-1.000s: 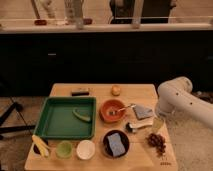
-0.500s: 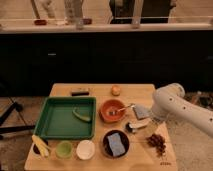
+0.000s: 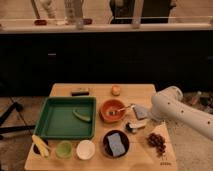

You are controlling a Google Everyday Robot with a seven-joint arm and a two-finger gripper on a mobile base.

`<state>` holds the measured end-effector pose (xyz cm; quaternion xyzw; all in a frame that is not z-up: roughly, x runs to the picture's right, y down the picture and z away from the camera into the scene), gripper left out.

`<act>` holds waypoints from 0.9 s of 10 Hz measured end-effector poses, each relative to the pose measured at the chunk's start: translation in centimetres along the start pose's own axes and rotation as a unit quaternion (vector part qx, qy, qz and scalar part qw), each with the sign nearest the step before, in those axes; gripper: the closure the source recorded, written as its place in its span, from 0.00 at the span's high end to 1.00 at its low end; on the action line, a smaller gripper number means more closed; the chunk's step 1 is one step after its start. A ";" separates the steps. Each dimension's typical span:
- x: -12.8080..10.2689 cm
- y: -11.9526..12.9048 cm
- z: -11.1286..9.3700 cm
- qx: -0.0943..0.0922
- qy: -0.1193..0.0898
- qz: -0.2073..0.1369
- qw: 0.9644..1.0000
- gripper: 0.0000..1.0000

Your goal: Wipe table surface with brush

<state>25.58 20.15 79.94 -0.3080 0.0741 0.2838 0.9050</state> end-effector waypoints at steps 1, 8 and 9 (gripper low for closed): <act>-0.1 -0.3 0.6 -0.002 0.000 0.007 1.000 0.80; -0.8 -1.2 4.2 -0.026 0.007 0.037 0.999 0.80; -0.9 -1.2 4.6 -0.029 0.010 0.039 0.999 0.80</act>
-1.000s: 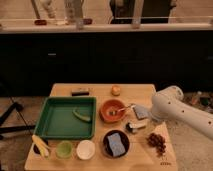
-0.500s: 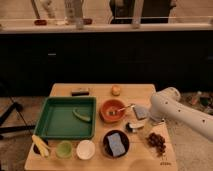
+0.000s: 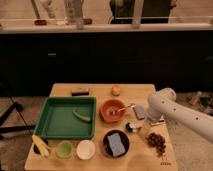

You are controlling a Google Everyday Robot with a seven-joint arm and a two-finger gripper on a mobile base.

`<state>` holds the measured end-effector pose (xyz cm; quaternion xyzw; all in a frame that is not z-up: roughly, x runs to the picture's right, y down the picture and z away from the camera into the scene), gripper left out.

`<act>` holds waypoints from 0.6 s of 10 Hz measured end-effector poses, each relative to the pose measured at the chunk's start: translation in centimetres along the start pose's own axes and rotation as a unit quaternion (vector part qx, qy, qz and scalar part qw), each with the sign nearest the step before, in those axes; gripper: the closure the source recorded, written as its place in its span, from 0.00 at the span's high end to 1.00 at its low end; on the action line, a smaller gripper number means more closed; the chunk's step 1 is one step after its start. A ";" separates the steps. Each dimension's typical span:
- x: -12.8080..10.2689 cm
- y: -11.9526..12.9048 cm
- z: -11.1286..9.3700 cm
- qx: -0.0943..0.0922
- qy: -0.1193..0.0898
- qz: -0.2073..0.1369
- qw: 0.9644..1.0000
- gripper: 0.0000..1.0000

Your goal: Wipe table surface with brush

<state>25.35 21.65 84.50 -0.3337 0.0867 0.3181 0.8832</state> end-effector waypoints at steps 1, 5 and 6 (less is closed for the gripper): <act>0.2 -0.1 0.3 -0.002 0.004 0.002 1.000 0.80; 1.0 -0.9 0.6 -0.010 0.005 -0.003 1.000 0.80; 1.1 -1.0 0.6 -0.012 0.005 -0.006 1.000 0.80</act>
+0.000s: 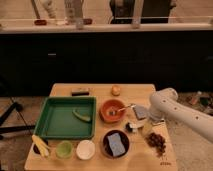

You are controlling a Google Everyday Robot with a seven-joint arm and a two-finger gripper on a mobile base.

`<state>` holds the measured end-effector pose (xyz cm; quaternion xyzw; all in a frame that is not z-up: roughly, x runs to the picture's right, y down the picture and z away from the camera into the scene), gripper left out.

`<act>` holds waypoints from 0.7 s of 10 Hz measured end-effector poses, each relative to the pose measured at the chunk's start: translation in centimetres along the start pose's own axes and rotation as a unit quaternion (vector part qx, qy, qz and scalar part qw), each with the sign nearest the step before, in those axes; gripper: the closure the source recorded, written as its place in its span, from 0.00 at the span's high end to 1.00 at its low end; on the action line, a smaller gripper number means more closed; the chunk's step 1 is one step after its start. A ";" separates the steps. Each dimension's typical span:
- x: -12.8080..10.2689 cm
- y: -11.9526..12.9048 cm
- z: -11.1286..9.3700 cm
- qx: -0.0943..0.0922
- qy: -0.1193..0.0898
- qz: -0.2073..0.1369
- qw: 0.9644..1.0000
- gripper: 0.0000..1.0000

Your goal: Wipe table surface with brush

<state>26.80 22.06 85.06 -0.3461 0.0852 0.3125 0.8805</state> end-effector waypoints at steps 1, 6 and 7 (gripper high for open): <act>0.2 -0.1 0.1 -0.003 0.000 -0.003 1.000 0.80; -0.1 0.1 0.8 -0.011 0.005 -0.015 1.000 0.74; -0.1 0.1 0.8 -0.011 0.005 -0.017 1.000 0.66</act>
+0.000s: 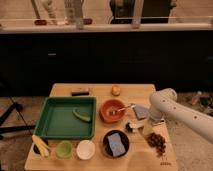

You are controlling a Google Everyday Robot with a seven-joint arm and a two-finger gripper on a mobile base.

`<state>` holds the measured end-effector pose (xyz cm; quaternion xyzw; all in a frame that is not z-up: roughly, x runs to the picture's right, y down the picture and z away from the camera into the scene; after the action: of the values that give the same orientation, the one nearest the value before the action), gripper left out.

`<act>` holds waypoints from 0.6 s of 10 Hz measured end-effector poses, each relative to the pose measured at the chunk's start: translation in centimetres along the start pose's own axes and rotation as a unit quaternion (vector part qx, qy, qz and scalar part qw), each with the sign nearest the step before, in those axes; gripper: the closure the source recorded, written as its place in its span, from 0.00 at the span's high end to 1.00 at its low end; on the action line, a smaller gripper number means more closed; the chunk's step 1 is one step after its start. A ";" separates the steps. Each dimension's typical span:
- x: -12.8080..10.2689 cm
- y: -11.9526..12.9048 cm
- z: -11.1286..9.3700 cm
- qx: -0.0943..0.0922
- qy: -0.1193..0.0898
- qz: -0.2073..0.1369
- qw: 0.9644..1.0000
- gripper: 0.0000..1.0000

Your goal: Wipe table surface with brush

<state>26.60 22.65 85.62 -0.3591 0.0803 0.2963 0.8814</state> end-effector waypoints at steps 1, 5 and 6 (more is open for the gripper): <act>0.0 0.0 0.0 0.000 -0.002 -0.002 1.000 0.56; 0.3 -0.1 -0.1 -0.004 -0.007 -0.013 1.000 0.16; 0.2 -0.1 -0.3 -0.004 -0.008 -0.013 1.000 0.06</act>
<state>26.87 22.51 85.39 -0.3610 0.0678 0.2882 0.8843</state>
